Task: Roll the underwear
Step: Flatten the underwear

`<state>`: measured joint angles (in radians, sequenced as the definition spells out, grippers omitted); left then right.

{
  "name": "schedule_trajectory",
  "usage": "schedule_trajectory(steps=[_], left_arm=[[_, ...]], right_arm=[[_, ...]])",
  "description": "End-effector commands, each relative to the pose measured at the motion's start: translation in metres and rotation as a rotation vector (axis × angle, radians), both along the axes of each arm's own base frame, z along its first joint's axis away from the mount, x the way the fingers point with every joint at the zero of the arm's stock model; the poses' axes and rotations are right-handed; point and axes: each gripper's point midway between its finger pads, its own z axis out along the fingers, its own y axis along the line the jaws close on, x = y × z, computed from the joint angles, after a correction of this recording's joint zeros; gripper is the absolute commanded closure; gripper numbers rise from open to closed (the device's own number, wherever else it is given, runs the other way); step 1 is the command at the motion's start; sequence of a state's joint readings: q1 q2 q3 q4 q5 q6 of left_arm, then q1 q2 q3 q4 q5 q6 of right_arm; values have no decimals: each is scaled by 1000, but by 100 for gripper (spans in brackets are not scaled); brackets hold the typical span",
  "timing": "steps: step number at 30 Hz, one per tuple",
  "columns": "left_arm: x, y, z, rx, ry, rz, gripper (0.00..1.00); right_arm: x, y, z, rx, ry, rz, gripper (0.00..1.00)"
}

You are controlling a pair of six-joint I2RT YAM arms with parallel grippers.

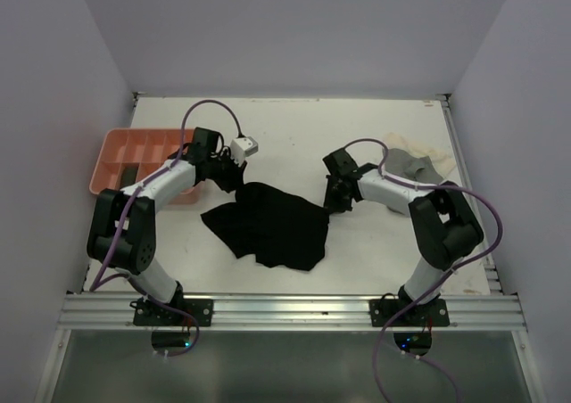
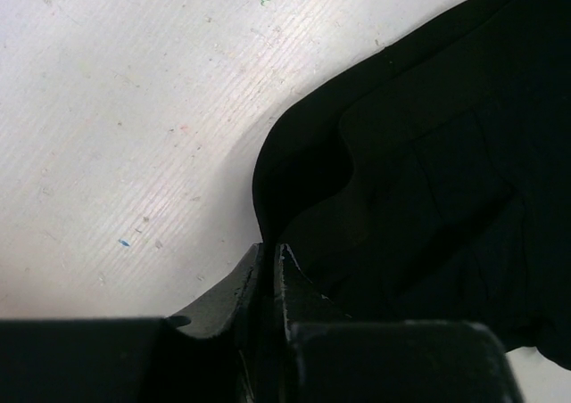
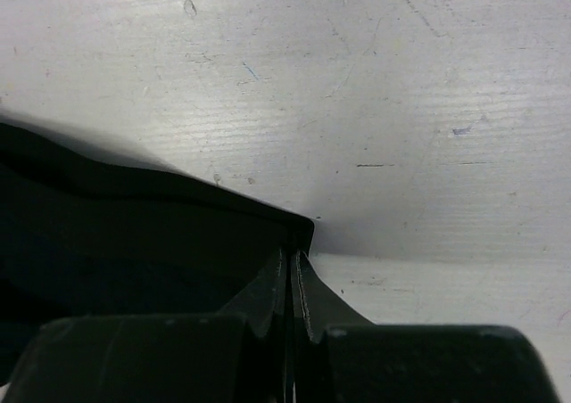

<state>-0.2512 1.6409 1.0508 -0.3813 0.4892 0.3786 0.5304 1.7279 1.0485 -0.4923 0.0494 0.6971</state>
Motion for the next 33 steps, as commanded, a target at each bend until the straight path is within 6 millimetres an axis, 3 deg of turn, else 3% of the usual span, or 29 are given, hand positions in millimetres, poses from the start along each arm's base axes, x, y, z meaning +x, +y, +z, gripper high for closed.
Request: schedule_trajectory(steps=[1,3,6,8,10,12,14,19,20,22,28,33], left_arm=[[7,-5,3,-13,-40,-9,86],[7,-4,6,-8,-53,-23,75],[9,-1,20,2,-118,-53,57],[12,6,29,20,-166,-70,45],[15,11,35,13,-184,-79,41],[18,9,45,-28,-211,-133,31],[16,15,41,-33,-199,-200,30],[18,-7,31,-148,-105,-326,32],[27,-11,35,-171,-101,-314,35],[34,-17,22,-216,-29,-289,40],[60,-34,15,-317,0,-244,44],[63,-53,11,-425,65,-258,45]], right_arm=[[4,11,18,74,-73,28,100],[0,16,27,116,-93,68,100],[-5,15,56,165,-185,140,100],[-11,6,77,196,-253,166,100],[-23,-1,91,239,-283,189,100],[-27,-9,94,264,-294,190,100],[-40,-12,89,273,-278,217,100],[-57,-14,55,271,-183,241,100],[-57,-17,49,257,-170,230,100],[-62,-21,37,237,-137,221,100],[-65,-28,34,216,-137,206,100],[-70,-28,29,219,-116,211,100]])
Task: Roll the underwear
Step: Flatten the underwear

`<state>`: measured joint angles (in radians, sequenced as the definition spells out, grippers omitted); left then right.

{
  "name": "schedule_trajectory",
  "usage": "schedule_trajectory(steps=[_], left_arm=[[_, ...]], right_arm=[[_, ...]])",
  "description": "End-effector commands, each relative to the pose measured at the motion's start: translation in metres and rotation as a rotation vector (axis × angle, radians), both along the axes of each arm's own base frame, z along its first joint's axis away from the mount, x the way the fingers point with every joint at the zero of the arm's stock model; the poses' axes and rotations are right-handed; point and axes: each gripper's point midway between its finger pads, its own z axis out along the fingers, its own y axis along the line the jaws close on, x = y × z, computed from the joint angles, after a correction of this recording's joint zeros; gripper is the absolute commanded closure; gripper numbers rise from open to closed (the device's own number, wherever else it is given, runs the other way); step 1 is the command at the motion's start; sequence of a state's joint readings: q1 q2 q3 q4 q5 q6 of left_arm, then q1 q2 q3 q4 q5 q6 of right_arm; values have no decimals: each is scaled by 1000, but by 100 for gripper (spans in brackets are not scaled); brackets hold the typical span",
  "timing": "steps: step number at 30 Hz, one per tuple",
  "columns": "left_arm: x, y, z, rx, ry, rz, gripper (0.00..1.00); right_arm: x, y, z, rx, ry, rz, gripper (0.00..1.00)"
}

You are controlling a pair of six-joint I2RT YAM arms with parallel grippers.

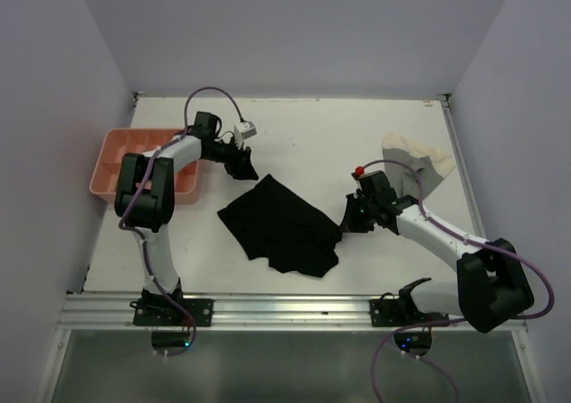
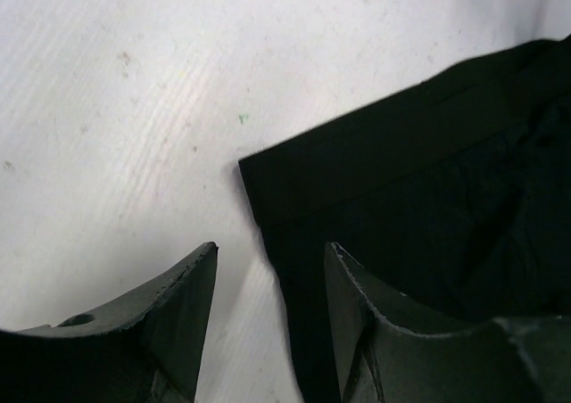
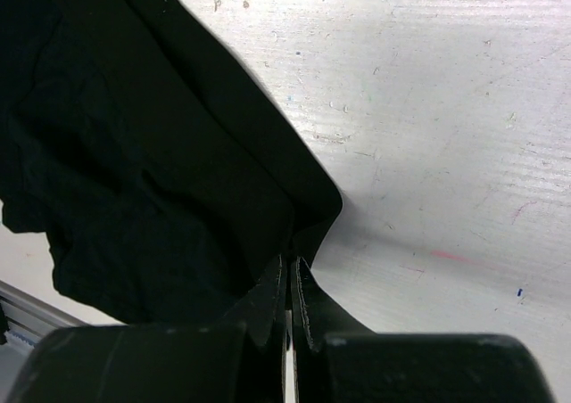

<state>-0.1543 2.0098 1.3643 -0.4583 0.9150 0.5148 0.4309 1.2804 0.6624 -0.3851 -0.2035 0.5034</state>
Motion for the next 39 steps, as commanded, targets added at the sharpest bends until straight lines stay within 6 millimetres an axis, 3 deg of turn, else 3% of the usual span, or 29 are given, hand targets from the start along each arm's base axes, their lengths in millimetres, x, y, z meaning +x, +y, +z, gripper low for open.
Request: schedule_trajectory(steps=[1,6,10,19,26,32,39], left_arm=[[17,-28,25,-142,-40,-41,45],[18,-48,6,-184,41,-34,45],[23,-53,-2,-184,70,-1,45],[34,-56,-23,-162,114,54,44],[56,-51,-28,-152,127,105,41],[30,-56,-43,-128,208,41,45],[-8,-45,-61,-65,334,15,55]], right_arm=[[0,1,4,13,-25,21,100],[0,0,7,11,-30,19,100],[1,-2,10,14,-35,16,100],[1,-1,14,20,-36,25,100],[0,-1,16,27,-36,30,100],[0,-3,15,23,-33,25,100],[0,-4,15,26,-29,27,100]])
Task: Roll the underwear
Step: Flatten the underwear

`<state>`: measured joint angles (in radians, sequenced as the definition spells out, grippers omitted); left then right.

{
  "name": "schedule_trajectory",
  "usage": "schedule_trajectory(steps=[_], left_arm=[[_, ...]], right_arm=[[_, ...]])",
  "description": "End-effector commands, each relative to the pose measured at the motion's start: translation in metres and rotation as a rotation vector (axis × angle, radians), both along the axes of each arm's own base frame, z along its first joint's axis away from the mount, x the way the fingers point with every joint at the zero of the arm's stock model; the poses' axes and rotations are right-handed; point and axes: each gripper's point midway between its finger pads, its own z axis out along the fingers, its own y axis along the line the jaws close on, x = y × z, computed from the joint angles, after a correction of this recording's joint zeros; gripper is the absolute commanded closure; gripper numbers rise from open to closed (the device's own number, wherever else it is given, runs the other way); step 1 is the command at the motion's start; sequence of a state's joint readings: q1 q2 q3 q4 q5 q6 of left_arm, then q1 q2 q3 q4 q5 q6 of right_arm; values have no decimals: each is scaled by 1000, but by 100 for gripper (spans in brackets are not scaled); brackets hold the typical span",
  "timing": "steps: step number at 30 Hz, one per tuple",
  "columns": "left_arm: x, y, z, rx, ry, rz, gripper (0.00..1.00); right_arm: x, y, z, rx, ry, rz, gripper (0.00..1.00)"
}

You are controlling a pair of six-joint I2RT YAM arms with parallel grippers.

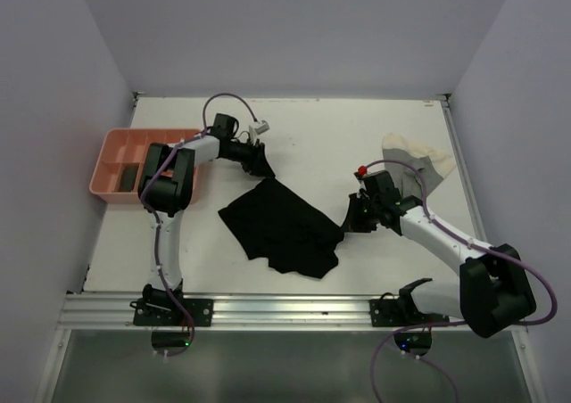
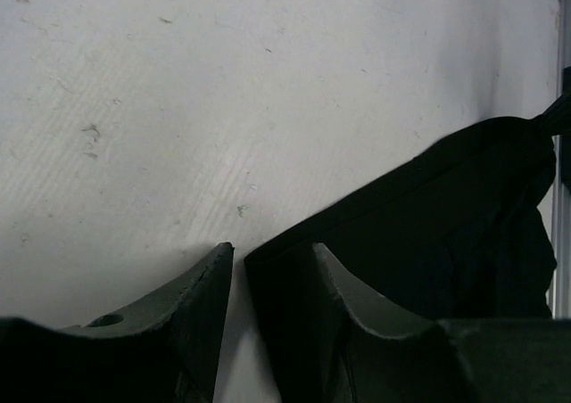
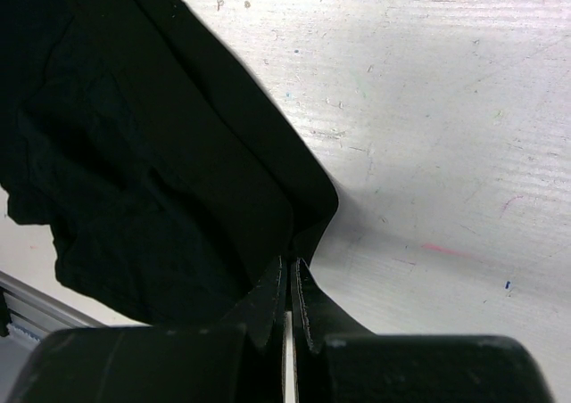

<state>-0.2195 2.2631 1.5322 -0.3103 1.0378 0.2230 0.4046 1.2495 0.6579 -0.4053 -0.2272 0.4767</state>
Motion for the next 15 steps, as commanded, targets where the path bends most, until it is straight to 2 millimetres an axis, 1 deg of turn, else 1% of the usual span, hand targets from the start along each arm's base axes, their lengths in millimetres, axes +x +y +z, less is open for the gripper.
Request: schedule_trajectory(steps=[1,4,5,6,7,8,9,10,11,12,13,14,15], left_arm=[[-36,10,-32,83,136,-25,57],[-38,11,-33,81,142,-20,63],[-34,9,-30,69,124,-17,65],[-33,9,-27,62,128,-6,72],[-30,8,-25,51,124,-2,75],[-25,7,-18,31,104,2,78],[-22,7,-12,23,97,8,86],[-17,7,-2,15,69,13,92],[-13,9,7,8,48,19,97],[-10,11,16,3,26,24,100],[-5,13,41,-9,-38,27,100],[2,21,54,-2,-84,50,100],[3,26,65,6,-132,59,100]], right_arm=[[2,2,10,16,-21,21,100],[2,2,10,19,-23,24,100],[0,2,9,20,-19,27,100],[0,2,9,21,-23,31,100],[0,2,9,20,-26,36,100],[0,2,10,20,-31,37,100],[2,1,13,18,-45,41,100],[3,-1,16,14,-57,40,100],[8,-1,23,11,-79,41,100],[9,-6,27,-6,-85,47,100],[15,-11,36,-21,-121,37,100],[21,-15,49,-28,-148,30,100],[30,-24,60,-39,-187,10,100]])
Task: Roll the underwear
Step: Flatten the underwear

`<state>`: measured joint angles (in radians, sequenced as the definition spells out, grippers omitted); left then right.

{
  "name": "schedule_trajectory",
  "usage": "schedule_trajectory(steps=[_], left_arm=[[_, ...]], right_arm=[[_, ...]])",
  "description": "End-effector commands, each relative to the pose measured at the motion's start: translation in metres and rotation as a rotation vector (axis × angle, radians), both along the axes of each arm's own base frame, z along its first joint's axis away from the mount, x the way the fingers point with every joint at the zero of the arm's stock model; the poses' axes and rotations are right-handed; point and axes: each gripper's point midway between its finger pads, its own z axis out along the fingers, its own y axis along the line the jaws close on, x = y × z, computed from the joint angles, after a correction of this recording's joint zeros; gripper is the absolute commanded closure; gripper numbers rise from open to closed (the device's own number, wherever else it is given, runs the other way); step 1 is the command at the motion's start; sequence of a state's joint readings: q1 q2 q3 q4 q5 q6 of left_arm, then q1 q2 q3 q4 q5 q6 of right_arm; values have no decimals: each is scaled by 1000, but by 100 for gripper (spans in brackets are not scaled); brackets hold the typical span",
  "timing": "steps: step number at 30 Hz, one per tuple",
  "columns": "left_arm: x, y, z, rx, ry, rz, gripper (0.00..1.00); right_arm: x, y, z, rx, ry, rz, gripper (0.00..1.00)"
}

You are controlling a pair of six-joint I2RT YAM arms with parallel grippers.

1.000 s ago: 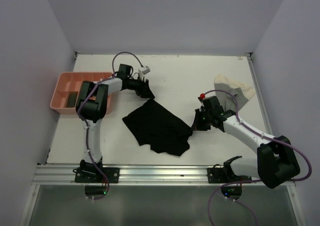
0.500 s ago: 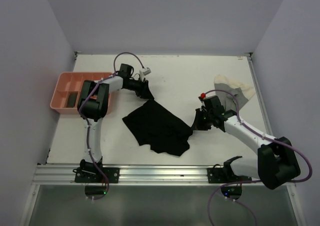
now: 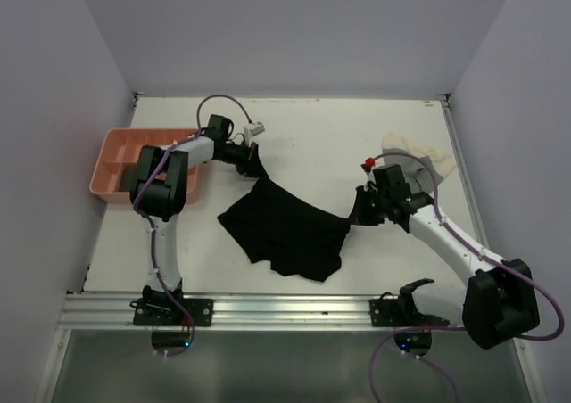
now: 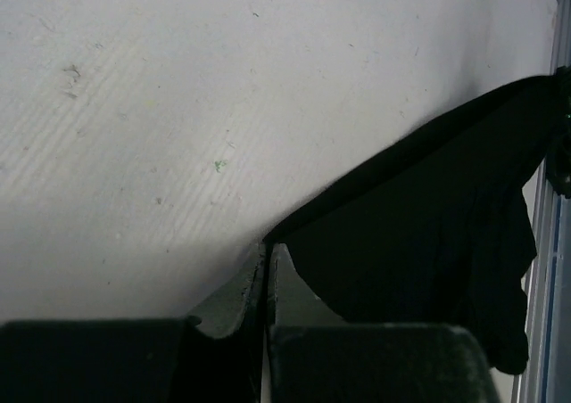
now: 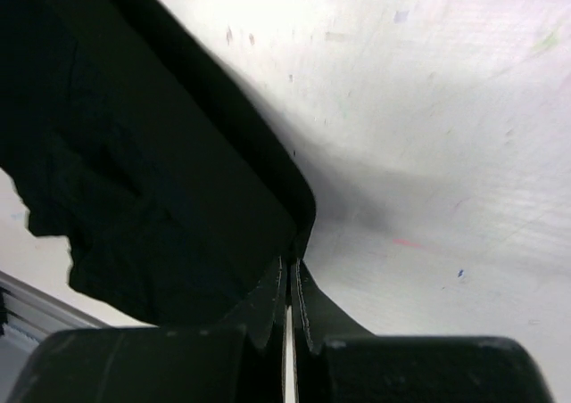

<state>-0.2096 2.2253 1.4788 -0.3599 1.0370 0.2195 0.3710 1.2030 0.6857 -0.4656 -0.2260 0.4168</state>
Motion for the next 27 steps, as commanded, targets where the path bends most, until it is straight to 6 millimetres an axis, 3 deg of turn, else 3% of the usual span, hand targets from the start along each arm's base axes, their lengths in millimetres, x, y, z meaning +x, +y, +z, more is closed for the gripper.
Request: schedule_trajectory(steps=[1,2,4,5,6,7,8,9,10,11,14,15,16,18,19,21,24,26,27], left_arm=[[23,23,100,-8,-296,59,100],[30,33,116,10,-372,90,100],[21,44,135,34,-472,110,100],[17,49,173,37,-600,132,100],[3,52,170,48,-621,128,100],[-8,55,201,39,-712,139,100],[-15,57,209,43,-749,144,100],[-27,60,204,55,-762,136,100],[-42,63,222,53,-812,134,100],[-52,65,217,65,-815,132,100],[-86,71,233,71,-870,121,100],[-96,72,226,73,-858,118,100],[-110,75,236,70,-889,125,100],[-126,77,230,68,-884,133,100],[-136,78,241,56,-921,146,100],[-143,79,238,46,-895,178,100],[-143,78,240,17,-860,217,100],[-124,77,232,20,-802,262,100],[-110,76,214,41,-734,271,100]], right_arm=[[31,-17,59,-15,-185,-13,100],[41,-19,79,-2,-234,-23,100],[49,-25,97,-5,-280,-28,100],[55,-21,114,11,-317,-9,100],[55,-19,120,11,-334,17,100],[56,-16,126,24,-346,36,100],[55,-9,136,56,-366,71,100],[54,-6,141,65,-381,106,100],[51,-3,145,81,-385,127,100],[44,3,155,115,-410,167,100],[30,3,168,134,-442,183,100],[24,3,173,140,-451,196,100],[19,3,181,147,-471,201,100],[6,-1,195,160,-504,198,100],[3,-1,199,163,-512,196,100],[-3,-3,193,159,-472,192,100],[7,-5,175,132,-427,158,100],[25,-5,154,109,-376,124,100],[31,-4,145,108,-351,112,100]])
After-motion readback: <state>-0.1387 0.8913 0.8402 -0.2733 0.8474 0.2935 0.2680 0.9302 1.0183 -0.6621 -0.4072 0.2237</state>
